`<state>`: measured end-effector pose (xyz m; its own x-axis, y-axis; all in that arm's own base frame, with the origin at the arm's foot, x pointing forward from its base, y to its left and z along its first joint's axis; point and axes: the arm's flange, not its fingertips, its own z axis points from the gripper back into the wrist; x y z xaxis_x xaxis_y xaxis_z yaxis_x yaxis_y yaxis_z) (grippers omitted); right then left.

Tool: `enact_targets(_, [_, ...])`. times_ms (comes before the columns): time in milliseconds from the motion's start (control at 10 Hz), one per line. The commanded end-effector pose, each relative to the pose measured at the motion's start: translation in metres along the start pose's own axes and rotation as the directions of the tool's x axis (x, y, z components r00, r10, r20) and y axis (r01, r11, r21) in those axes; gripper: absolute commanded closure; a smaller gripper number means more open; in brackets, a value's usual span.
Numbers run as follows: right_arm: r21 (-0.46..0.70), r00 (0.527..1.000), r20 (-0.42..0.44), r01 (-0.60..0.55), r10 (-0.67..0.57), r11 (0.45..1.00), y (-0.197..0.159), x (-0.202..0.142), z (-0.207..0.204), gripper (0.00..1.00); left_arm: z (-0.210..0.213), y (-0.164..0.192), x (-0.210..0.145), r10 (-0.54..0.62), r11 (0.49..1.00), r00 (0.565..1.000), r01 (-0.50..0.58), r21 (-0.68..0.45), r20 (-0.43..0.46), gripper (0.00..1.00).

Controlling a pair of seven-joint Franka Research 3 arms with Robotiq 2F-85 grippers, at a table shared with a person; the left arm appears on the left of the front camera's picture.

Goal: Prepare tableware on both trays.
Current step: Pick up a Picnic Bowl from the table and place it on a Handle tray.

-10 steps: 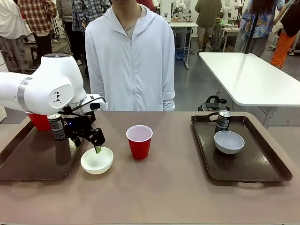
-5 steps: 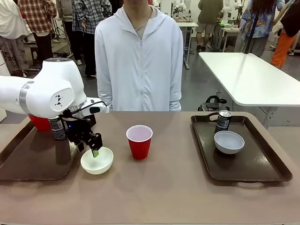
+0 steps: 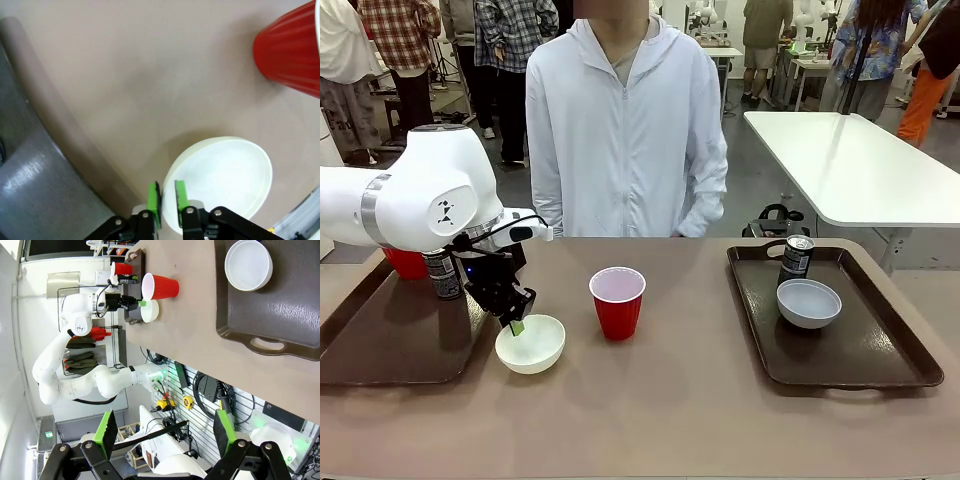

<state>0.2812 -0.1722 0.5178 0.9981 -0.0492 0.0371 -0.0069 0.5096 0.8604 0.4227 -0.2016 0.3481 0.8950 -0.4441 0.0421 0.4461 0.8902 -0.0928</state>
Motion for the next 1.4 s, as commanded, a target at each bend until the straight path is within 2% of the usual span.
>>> enact_targets(0, [0.02, 1.0, 0.006, -0.018, 0.018, 1.0, 0.001, 0.001, 0.001, 0.0, 0.001, 0.002, -0.004, -0.021, 0.999, 1.0, 0.022, -0.024, 0.022, 1.0])
enact_targets(300, [0.02, 1.0, 0.006, -0.018, 0.018, 1.0, 0.001, 0.001, 0.001, 0.0, 0.006, 0.0, -0.007, -0.032, 0.999, 0.999, 0.032, -0.026, 0.027, 1.0])
enact_targets(400, [0.02, 1.0, 0.006, -0.018, 0.018, 1.0, 0.001, 0.001, 0.001, 0.0, 0.033, -0.004, -0.018, 0.037, 0.999, 0.997, -0.039, -0.022, -0.072, 1.0])
enact_targets(500, [0.02, 1.0, 0.006, -0.018, 0.018, 1.0, 0.001, 0.001, 0.001, 0.0, 0.069, -0.007, -0.036, 0.079, 0.997, 0.992, -0.079, 0.01, -0.097, 1.0])
enact_targets(700, [0.02, 1.0, 0.006, -0.018, 0.018, 1.0, 0.001, 0.001, 0.001, 0.0, 0.119, 0.003, -0.071, 0.079, 0.994, 0.996, -0.076, 0.073, -0.031, 1.0])
enact_targets(900, [0.02, 1.0, 0.006, -0.018, 0.018, 1.0, 0.001, 0.001, 0.001, 0.0, 0.126, 0.047, -0.086, 0.166, 0.985, 0.986, -0.167, 0.047, 0.02, 1.0])
enact_targets(1100, [0.02, 1.0, 0.006, -0.018, 0.018, 1.0, 0.001, 0.001, 0.001, 0.0, 0.114, 0.102, -0.093, 0.29, 0.954, 0.955, -0.294, 0.059, 0.069, 1.0])
enact_targets(1300, [0.02, 1.0, 0.006, -0.018, 0.018, 1.0, 0.001, 0.001, 0.001, 0.0, 0.1, 0.156, -0.103, 0.401, 0.916, 0.91, -0.401, -0.024, 0.102, 1.0])
